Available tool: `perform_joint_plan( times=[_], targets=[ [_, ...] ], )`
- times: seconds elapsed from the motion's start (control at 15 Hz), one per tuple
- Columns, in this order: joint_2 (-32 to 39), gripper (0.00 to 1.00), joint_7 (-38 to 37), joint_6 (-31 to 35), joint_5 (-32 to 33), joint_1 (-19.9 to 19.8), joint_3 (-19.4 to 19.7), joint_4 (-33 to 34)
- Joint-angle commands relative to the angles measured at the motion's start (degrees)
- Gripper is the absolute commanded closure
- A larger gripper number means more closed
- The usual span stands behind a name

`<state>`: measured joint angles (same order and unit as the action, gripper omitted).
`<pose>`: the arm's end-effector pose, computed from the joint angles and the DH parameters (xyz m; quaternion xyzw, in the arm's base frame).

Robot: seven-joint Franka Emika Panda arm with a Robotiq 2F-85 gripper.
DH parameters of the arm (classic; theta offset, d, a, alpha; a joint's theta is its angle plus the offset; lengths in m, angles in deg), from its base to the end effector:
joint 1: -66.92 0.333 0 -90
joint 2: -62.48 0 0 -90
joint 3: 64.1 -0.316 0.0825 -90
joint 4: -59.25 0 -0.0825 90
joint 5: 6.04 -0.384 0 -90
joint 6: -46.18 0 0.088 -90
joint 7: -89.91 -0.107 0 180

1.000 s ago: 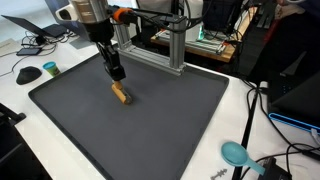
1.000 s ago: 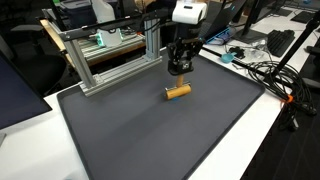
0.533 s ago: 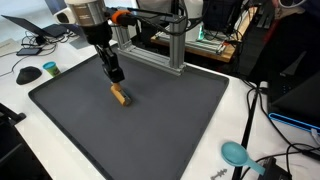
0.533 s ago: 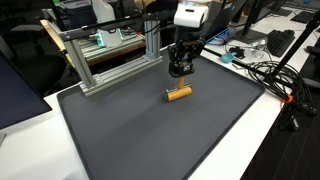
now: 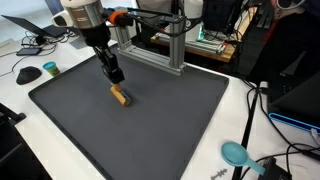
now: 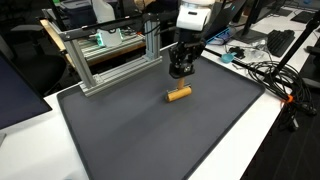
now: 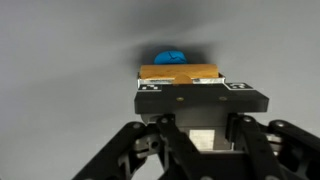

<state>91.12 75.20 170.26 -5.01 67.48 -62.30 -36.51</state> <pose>0.6746 -0.0130 0.3146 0.9912 -0.1318 -0.0009 0.0152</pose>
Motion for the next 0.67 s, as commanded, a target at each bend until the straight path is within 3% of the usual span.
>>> perform_joint_plan(
  times=[0.0, 0.6],
  targets=[
    [3.7, 0.78, 2.6, -4.7, -3.0, -0.7, -0.9, 0.1],
    [3.3, 0.78, 5.3, -6.3, -3.7, -1.1, -1.0, -0.1]
  ],
)
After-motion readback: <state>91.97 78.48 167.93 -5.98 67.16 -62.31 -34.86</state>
